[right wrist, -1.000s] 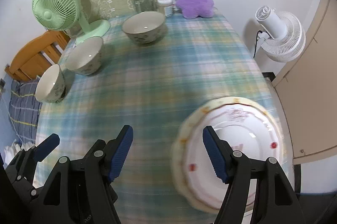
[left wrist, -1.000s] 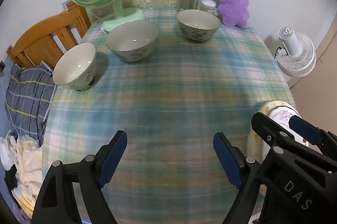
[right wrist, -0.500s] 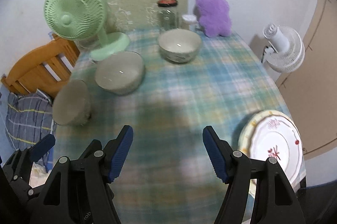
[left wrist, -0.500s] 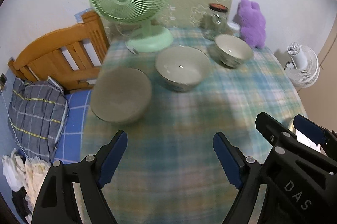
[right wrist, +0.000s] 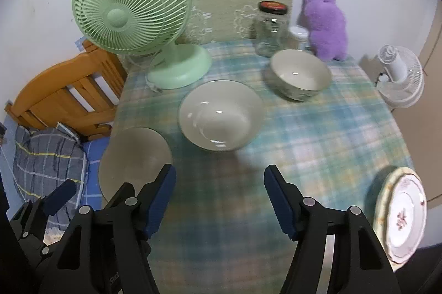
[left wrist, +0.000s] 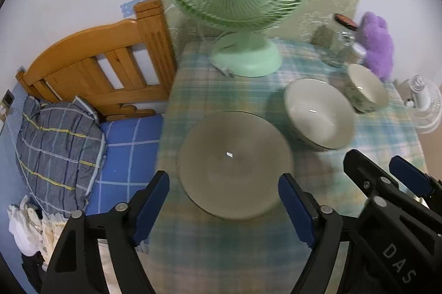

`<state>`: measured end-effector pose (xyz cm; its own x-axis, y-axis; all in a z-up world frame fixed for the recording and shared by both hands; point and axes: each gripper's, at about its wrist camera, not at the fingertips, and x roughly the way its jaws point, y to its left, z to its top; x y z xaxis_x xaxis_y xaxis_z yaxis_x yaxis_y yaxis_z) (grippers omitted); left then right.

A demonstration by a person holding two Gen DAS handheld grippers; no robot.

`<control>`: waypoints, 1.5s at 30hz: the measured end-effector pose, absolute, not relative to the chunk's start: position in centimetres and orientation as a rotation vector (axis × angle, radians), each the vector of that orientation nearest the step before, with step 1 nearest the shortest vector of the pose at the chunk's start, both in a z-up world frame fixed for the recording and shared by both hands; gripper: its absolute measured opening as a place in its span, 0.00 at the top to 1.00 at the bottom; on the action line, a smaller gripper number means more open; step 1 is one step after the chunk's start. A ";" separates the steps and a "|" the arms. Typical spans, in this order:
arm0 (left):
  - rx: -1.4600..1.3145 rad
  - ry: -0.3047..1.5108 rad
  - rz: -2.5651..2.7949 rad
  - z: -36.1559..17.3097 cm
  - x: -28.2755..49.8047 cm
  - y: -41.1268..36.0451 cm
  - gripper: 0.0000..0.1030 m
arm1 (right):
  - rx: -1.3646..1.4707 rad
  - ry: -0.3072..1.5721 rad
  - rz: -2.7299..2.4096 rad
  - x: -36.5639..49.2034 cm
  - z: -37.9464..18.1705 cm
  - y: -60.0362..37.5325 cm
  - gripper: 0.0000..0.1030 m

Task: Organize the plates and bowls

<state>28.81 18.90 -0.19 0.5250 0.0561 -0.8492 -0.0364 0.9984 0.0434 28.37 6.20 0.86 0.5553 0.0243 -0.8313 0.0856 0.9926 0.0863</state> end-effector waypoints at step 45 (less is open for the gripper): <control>0.013 1.169 0.100 -6.5 29.8 19.7 0.86 | 0.041 1.165 0.028 31.9 -6.2 10.4 0.88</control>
<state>29.77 19.68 -6.47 0.3874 0.0851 -0.9180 -0.0720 0.9955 0.0619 31.88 10.40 -6.18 0.3945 0.0433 -0.9179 -0.0010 0.9989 0.0467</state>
